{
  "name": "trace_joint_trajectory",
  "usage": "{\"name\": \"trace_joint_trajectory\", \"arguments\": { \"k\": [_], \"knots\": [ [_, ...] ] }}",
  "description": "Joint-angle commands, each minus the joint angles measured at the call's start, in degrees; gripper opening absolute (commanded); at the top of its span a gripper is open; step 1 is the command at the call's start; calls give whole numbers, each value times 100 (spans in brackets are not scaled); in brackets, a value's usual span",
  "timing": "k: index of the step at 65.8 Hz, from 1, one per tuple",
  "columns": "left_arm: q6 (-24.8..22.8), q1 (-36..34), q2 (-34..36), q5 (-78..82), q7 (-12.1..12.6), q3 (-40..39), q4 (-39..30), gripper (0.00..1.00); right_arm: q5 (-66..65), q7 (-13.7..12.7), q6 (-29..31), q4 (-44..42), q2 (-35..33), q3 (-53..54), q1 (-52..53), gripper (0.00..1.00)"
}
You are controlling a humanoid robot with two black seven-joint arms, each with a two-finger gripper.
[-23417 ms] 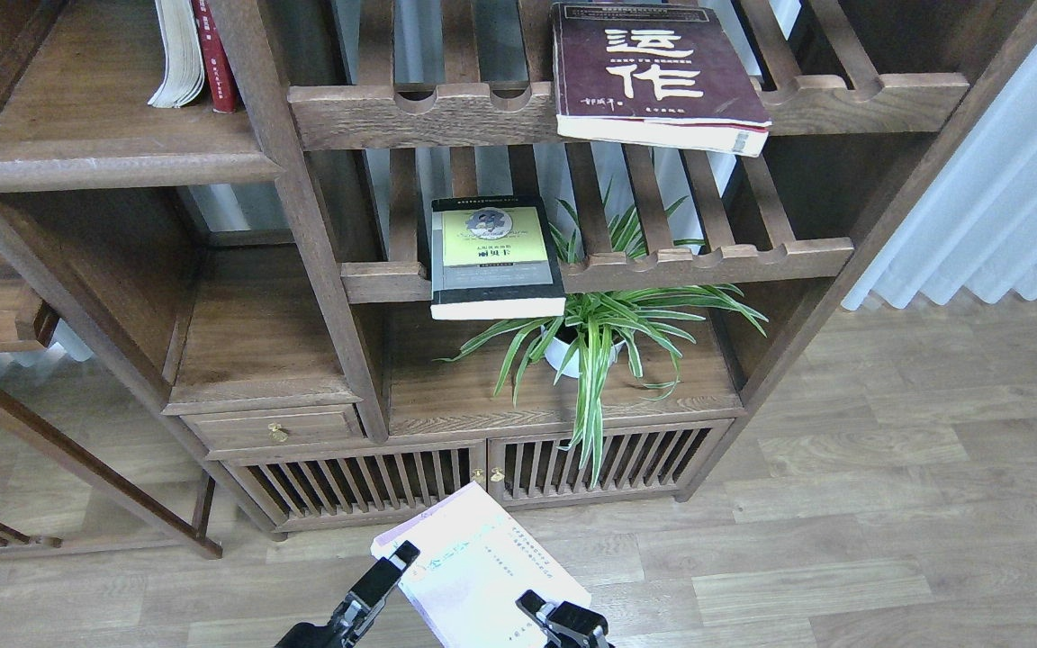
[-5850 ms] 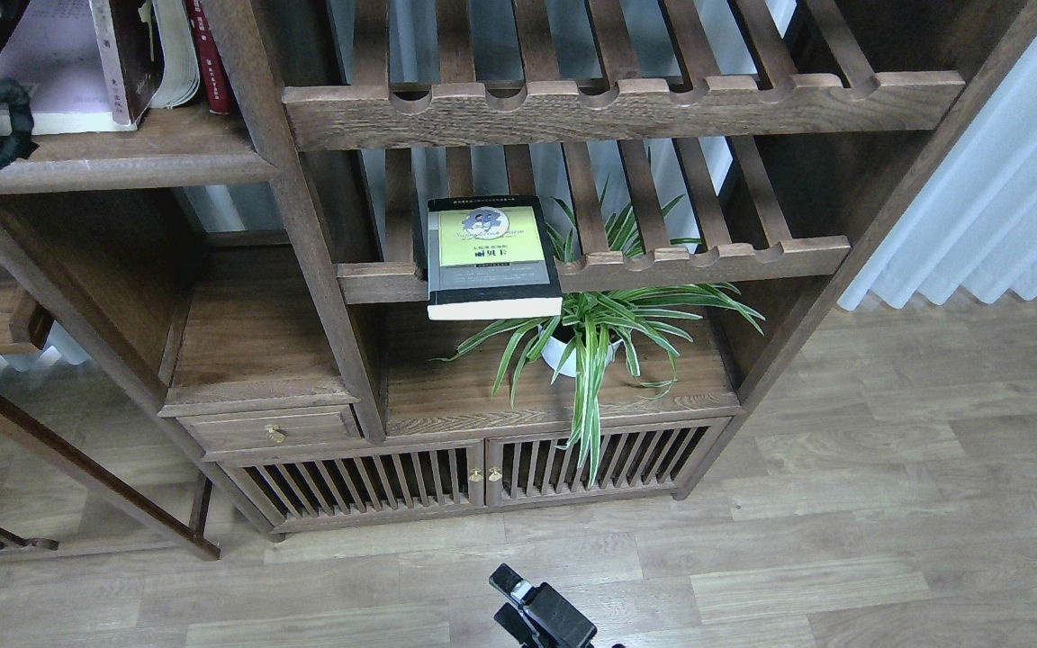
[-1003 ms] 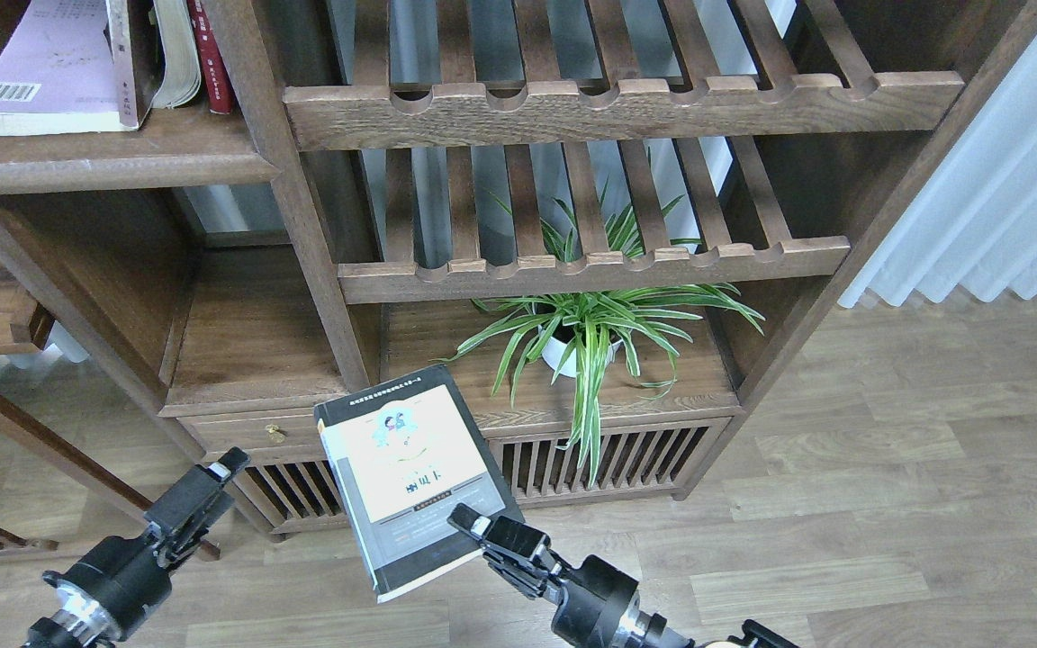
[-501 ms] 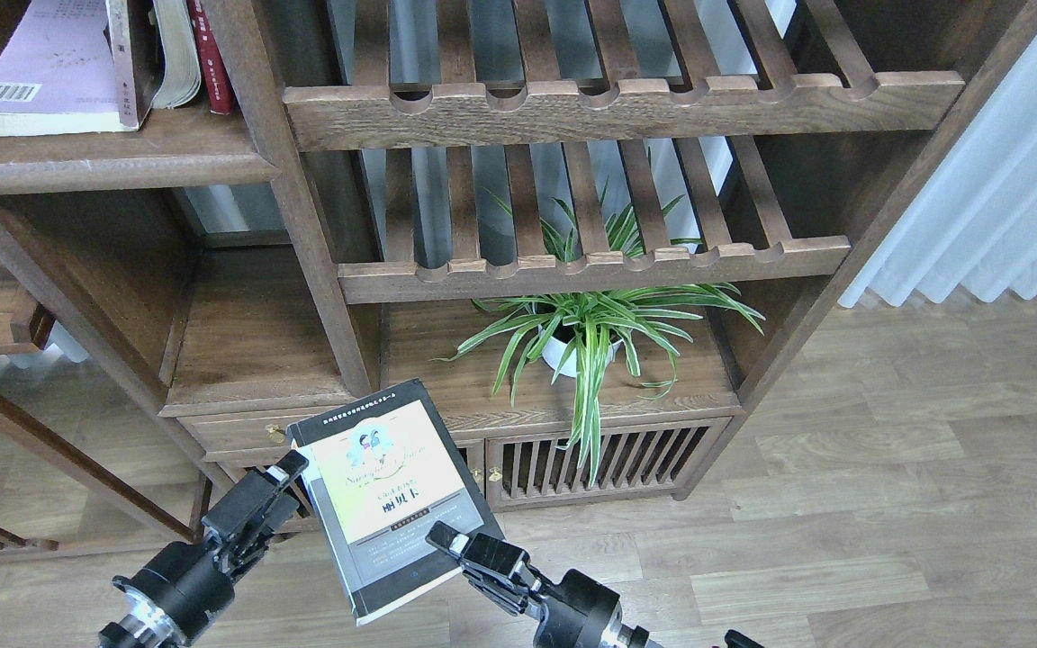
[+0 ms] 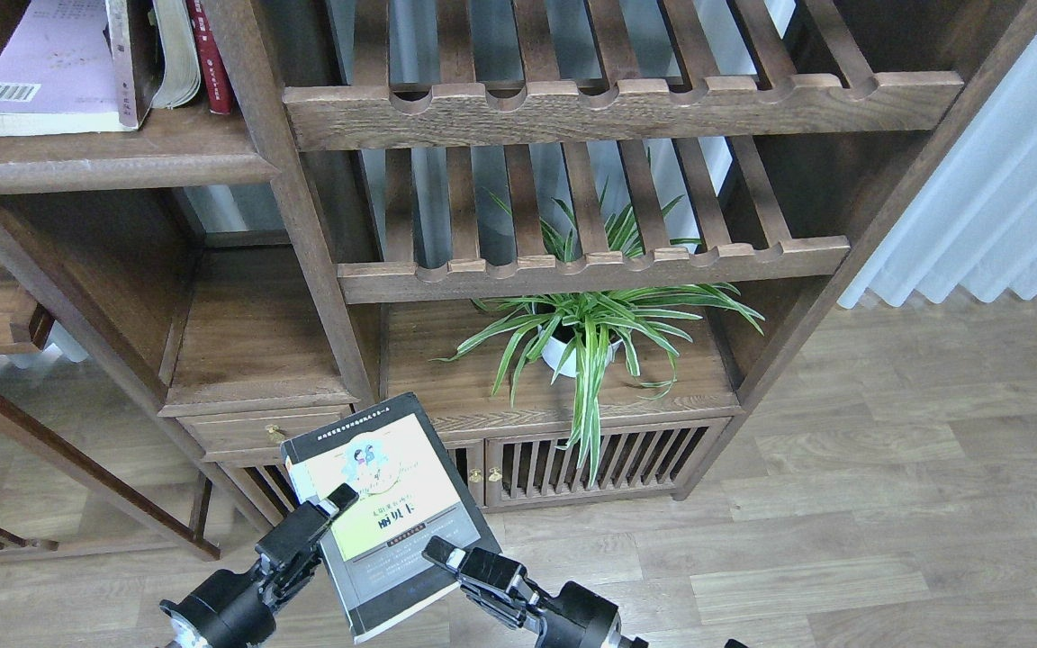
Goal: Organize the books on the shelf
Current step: 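Pass the green-covered book from the right gripper to the left gripper, then lift the green-covered book with the left gripper onto the top-left shelf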
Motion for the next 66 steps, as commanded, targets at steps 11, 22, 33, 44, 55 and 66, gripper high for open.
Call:
{"name": "trace_joint_trajectory", "arguments": {
  "k": [11, 22, 33, 44, 55, 66],
  "knots": [
    [0, -127, -13, -35, -71, -24, 9, 10, -10, -48, 0, 8, 0, 8, -65, 5],
    [0, -215, 49, -35, -62, -209, -9, 8, -10, -48, 0, 17, 0, 8, -74, 5],
    [0, -409, 347, -44, -71, -384, -61, 7, -194, -48, 0, 8, 0, 9, -3, 62],
    [0, -505, 1191, -53, -80, -850, -395, 7, -819, 31, 0, 8, 0, 114, -30, 99],
    [0, -839, 1885, -53, -89, -1351, -413, 7, -828, 31, 0, -1, 0, 255, -30, 99],
    [0, -1770, 2500, -53, -343, -1703, -413, 7, -828, 31, 0, -45, 0, 281, -21, 99]
  ]
}}
